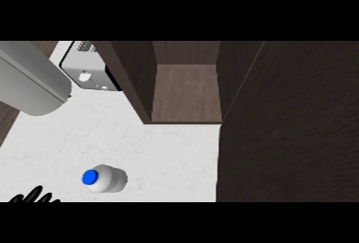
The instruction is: Pick up the bottled water, place it into the cabinet and close the cabinet
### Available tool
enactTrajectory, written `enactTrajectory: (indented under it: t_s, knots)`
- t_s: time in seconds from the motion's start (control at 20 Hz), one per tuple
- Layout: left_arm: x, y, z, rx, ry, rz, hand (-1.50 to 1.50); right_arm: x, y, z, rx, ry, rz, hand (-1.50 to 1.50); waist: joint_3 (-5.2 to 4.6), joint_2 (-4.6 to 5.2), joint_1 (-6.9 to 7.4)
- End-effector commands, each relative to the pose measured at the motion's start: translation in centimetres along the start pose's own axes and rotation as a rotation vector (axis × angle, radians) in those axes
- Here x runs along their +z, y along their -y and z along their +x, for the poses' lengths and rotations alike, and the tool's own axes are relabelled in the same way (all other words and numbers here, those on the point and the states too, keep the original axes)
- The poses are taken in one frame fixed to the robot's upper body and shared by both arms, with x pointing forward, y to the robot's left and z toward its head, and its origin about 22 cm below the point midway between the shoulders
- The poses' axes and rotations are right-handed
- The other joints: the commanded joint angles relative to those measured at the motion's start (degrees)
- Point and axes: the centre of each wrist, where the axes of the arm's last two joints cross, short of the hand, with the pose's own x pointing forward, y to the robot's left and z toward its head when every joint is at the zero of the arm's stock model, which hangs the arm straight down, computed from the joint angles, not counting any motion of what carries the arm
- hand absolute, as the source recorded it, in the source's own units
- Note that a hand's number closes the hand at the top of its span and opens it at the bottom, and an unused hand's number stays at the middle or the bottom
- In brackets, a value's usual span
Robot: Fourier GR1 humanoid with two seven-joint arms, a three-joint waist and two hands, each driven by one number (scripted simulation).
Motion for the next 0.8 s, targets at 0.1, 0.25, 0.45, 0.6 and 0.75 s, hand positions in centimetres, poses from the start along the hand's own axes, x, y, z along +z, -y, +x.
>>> enactTrajectory:
  t_s: [0.1, 0.25, 0.45, 0.6, 0.75]
  knots:
    - [1.6, -2.2, 0.2, -0.009, 0.015, 0.042, -1.50, 1.4, -0.1, -0.5, 0.007, -0.005, -0.005, -1.50, 0.01, 0.02, -0.13]
    - [1.9, -2.3, -1.6, 0.001, 0.017, 0.078, -1.50, 2.2, -0.6, -1.1, 0.003, 0.008, -0.008, -1.50, 0.00, -0.03, -0.21]
    - [0.9, -5.0, -2.5, -0.021, 0.017, 0.091, -1.50, 0.5, 0.1, -1.6, 0.006, 0.036, 0.010, -1.50, -0.01, 0.10, -0.11]
    - [-1.2, -6.8, -3.7, -0.042, 0.011, 0.092, -1.50, 1.4, -0.7, -0.9, 0.005, 0.004, 0.011, -1.50, -0.03, 0.12, -0.43]
    - [-1.6, -6.2, -4.9, -0.059, 0.014, 0.098, -1.50, 1.1, 0.3, -1.1, 0.018, 0.008, 0.032, -1.50, -0.01, 0.09, -0.24]
